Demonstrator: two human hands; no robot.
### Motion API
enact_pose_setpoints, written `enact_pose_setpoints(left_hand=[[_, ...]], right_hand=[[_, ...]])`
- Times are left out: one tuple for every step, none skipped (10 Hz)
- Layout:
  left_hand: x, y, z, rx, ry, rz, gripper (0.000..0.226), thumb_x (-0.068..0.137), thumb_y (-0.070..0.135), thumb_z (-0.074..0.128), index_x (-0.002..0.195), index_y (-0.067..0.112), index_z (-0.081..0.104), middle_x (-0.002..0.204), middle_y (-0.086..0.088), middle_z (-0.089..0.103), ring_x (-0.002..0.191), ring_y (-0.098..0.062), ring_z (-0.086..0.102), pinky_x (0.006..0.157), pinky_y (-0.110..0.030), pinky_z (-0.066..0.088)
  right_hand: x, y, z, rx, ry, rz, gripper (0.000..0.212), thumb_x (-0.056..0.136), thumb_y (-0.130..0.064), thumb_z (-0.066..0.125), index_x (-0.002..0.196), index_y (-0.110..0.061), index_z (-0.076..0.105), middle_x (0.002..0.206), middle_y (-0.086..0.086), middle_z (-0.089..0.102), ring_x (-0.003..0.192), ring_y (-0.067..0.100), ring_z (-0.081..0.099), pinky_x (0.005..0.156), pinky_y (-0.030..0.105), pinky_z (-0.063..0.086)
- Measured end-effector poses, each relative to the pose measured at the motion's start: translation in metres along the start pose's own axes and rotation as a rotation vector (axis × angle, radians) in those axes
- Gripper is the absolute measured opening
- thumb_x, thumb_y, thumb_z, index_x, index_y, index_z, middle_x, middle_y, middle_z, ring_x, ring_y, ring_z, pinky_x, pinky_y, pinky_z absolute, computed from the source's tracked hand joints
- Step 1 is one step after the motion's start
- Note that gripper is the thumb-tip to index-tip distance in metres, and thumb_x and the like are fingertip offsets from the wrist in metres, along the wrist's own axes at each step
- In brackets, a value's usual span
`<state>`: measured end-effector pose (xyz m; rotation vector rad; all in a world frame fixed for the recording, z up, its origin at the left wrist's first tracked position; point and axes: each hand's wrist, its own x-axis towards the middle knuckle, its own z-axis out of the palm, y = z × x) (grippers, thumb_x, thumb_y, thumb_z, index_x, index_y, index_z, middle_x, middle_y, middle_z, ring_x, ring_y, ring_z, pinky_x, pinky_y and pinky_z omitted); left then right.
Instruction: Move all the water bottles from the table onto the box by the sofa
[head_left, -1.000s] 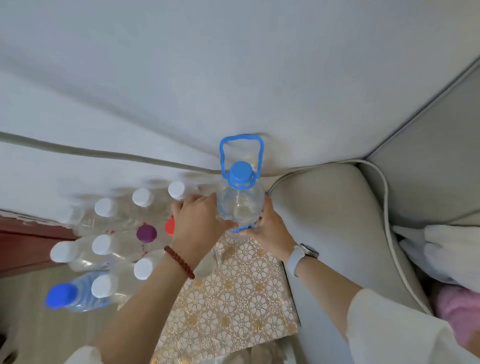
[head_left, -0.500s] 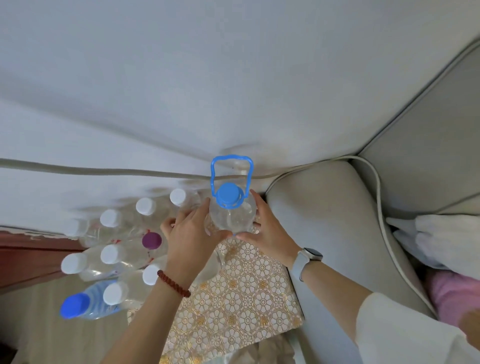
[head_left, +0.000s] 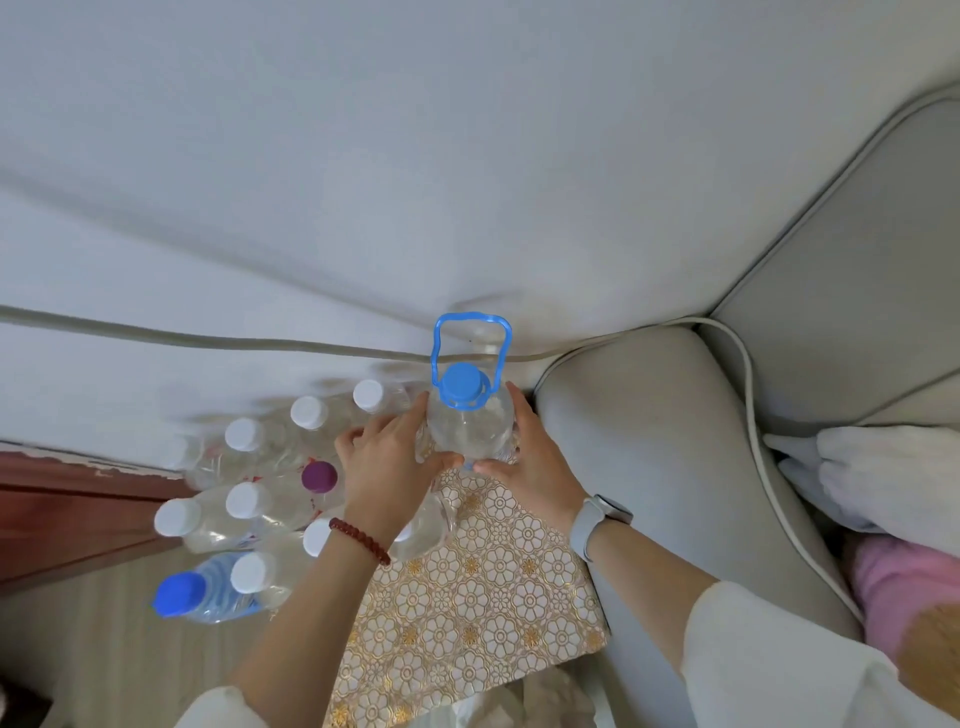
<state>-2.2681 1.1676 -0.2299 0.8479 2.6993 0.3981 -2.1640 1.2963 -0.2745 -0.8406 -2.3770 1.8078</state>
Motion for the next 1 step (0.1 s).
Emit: enact_pose_setpoints(left_hand=[[-0.0037,0.0042,-0.0083,0.102,-0.089,-0.014,0.080,0.077,0.057,0.058,0.143,0.027,0.023,0.133,0.005,0.051,0.129,-0.018,0.036,0.109,-0.048,0.014]], right_hand=[[-0.0058,-0.0167,-0.0098,-0.111,-0.058,0.045,0.094,0.080,-0.028,0.066,0.146,-0.017,0.001,0.150,-0.003,0.026,0.136,0.011,0.027,0.104,0.022,0.027]])
